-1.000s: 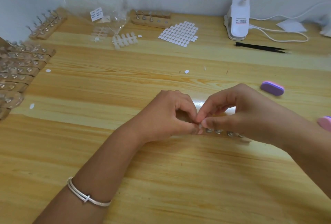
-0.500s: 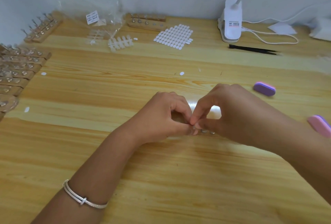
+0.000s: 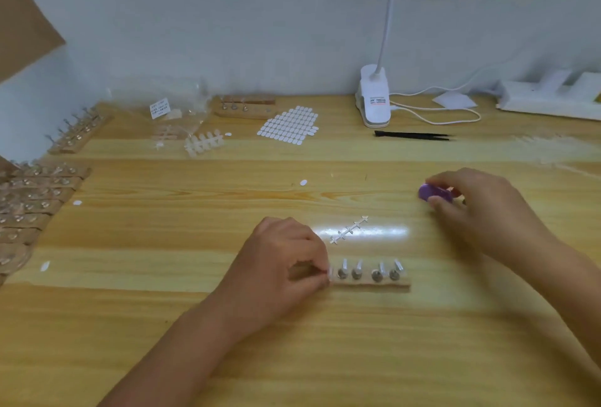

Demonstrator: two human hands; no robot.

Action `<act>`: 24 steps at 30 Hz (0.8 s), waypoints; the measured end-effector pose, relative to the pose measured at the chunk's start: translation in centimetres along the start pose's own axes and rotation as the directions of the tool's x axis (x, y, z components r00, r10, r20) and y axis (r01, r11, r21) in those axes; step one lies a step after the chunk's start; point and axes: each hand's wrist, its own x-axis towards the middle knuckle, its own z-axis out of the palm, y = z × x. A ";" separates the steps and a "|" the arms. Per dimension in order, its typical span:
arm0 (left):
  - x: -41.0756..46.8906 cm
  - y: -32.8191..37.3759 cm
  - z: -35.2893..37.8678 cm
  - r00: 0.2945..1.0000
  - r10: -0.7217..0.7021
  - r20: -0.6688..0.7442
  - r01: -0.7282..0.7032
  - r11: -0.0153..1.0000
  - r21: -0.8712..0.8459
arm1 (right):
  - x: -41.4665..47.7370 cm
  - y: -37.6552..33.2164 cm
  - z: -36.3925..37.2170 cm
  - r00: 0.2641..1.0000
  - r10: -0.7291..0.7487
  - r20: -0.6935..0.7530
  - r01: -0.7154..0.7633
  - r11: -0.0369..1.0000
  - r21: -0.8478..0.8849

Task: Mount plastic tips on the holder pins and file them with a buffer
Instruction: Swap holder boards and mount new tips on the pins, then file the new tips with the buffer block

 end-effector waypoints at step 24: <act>-0.9 7.4 3.5 0.927 -0.306 -0.218 0.098 0.758 -0.645 | -8.3 -0.8 1.2 0.953 -0.290 -0.083 0.169 0.283 0.944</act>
